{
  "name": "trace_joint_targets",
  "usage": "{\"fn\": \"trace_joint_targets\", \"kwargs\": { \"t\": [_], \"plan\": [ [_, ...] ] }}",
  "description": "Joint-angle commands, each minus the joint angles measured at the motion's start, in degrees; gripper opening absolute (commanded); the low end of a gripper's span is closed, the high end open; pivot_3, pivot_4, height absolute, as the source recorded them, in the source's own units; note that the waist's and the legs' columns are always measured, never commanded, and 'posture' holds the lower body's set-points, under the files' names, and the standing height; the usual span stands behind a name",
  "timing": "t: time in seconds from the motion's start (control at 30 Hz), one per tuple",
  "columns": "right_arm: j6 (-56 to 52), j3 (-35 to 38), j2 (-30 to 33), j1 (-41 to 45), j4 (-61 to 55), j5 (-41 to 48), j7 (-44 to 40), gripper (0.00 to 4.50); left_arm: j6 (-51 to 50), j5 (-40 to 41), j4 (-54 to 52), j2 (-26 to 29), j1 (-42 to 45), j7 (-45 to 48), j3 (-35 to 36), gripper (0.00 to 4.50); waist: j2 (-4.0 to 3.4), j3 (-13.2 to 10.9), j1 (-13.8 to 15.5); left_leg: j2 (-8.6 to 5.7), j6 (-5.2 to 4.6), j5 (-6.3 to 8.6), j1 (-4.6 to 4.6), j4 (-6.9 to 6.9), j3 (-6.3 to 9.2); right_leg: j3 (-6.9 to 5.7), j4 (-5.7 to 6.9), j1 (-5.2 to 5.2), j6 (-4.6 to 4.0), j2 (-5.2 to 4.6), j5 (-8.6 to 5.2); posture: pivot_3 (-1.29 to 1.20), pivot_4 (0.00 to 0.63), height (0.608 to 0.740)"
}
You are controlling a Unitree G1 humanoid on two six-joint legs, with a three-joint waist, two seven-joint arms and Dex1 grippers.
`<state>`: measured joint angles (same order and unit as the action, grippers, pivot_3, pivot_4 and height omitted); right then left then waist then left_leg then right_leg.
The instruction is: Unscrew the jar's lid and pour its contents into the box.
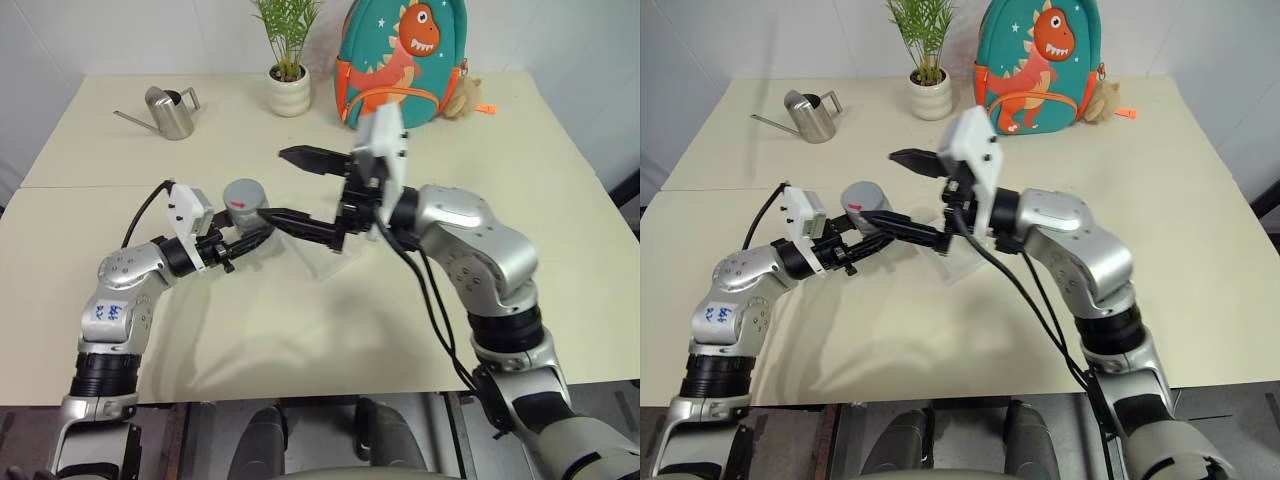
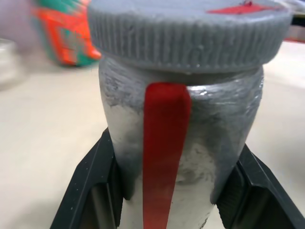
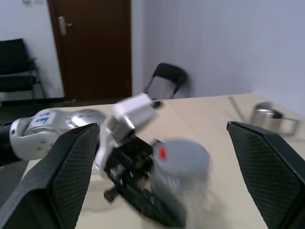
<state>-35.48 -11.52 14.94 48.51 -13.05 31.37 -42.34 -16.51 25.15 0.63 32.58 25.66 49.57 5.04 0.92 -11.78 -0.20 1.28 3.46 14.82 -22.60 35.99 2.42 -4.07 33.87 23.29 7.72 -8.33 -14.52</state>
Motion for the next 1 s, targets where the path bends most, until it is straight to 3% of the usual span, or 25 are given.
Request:
{"fn": "trace_joint_targets", "kwargs": {
  "t": [0.03,0.33,0.9,1.0],
  "plan": [
    [-0.1,-1.7,-2.5,2.7,1.4,-1.7,1.1,4.5,-0.3,1.1,-0.7,0.3,2.8,2.8,-0.9,2.01,0.0,0.0,0.0,0.0,0.01,0.0,-0.16,0.02,0.0,0.01,0.02,0.16,0.0,0.0,0.0,0.0,0.15,0.74],
    [0.4,-3.4,-3.6,4.0,6.4,-6.7,0.9,4.5,-0.9,0.8,-2.9,-1.7,3.4,2.8,-1.5,2.01,0.01,0.0,0.0,0.0,0.15,-0.09,-0.47,0.1,-0.05,0.02,0.06,0.44,0.04,0.03,0.02,0.0,0.15,0.74],
    [2.0,-1.7,-3.5,3.4,9.5,-8.5,-0.5,4.5,-1.4,0.8,-4.7,-1.5,1.2,2.6,-0.3,2.01,0.01,0.0,-0.1,0.03,0.11,-0.09,-0.46,0.11,-0.05,0.07,0.11,0.45,0.04,0.07,0.02,0.0,0.15,0.74],
    [2.3,-1.2,-3.3,3.1,9.4,-8.2,-0.9,3.9,-1.4,0.9,-4.8,-1.4,0.8,2.4,-0.2,2.01,0.01,0.0,-0.1,0.03,0.11,-0.09,-0.46,0.11,-0.05,0.08,0.11,0.45,0.04,0.07,0.02,0.0,0.15,0.74]
  ]
}}
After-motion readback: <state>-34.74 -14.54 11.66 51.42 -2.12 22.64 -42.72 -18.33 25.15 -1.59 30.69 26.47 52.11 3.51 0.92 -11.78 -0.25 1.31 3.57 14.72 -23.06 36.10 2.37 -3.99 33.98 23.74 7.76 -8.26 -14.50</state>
